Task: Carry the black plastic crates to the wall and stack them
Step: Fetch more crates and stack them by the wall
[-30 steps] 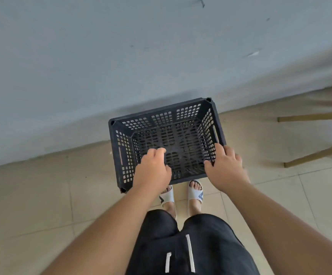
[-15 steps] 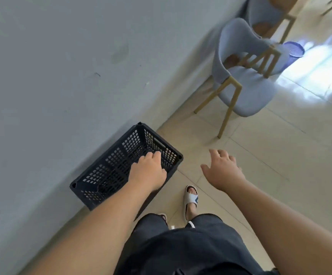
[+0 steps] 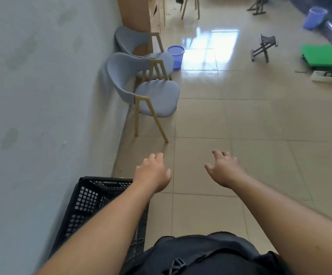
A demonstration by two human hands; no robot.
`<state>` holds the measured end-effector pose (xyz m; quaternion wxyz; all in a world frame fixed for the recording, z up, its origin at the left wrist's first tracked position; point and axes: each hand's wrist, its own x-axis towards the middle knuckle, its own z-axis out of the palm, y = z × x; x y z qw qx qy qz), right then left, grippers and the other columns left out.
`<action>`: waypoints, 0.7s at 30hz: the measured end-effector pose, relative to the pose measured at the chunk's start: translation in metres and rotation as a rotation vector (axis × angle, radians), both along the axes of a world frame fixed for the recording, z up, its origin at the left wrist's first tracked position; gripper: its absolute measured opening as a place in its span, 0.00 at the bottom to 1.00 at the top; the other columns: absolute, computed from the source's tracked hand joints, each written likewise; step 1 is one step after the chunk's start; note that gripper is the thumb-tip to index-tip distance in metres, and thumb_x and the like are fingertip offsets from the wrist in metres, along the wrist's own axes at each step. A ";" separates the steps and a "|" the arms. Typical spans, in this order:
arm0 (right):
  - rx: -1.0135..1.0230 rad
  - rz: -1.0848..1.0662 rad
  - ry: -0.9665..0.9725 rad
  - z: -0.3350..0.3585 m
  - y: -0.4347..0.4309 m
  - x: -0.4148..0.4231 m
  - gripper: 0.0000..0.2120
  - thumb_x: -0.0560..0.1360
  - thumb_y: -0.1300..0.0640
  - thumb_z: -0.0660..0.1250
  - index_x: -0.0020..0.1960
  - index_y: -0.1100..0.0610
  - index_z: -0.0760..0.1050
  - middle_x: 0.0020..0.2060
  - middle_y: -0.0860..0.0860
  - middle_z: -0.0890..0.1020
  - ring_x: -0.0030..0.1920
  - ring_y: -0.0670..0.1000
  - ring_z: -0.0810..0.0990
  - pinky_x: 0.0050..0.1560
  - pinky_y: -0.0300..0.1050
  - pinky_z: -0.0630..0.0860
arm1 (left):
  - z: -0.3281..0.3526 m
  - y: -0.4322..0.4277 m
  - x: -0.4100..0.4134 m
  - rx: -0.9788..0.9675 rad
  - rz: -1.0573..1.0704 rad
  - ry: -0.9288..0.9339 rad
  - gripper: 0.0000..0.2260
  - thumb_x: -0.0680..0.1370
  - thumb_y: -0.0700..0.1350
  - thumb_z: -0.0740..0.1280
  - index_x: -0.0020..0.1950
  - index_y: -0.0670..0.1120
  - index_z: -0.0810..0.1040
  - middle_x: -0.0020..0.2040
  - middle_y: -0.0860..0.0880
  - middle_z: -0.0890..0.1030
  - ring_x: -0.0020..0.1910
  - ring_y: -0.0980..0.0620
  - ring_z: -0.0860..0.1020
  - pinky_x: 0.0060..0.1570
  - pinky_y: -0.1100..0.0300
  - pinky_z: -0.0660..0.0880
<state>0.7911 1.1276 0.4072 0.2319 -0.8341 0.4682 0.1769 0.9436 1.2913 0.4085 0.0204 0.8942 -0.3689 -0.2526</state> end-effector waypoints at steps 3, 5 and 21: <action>0.019 -0.142 -0.036 -0.001 -0.043 -0.053 0.31 0.82 0.40 0.57 0.81 0.49 0.55 0.79 0.54 0.62 0.76 0.62 0.61 0.72 0.62 0.66 | 0.010 -0.072 -0.035 -0.008 -0.109 -0.007 0.27 0.82 0.56 0.59 0.79 0.47 0.62 0.75 0.45 0.69 0.72 0.42 0.69 0.68 0.45 0.70; 0.027 -0.229 -0.059 0.000 -0.075 -0.094 0.32 0.82 0.40 0.57 0.81 0.49 0.55 0.78 0.56 0.62 0.76 0.63 0.61 0.72 0.62 0.65 | 0.015 -0.123 -0.069 -0.002 -0.193 -0.026 0.26 0.83 0.56 0.58 0.78 0.47 0.63 0.75 0.45 0.69 0.73 0.42 0.68 0.67 0.46 0.69; 0.092 -0.942 -0.142 -0.021 -0.251 -0.400 0.32 0.81 0.41 0.59 0.81 0.52 0.57 0.77 0.60 0.63 0.74 0.64 0.66 0.70 0.58 0.68 | 0.020 -0.433 -0.357 -0.039 -0.785 0.060 0.26 0.83 0.55 0.60 0.79 0.49 0.62 0.75 0.47 0.69 0.72 0.43 0.69 0.65 0.46 0.72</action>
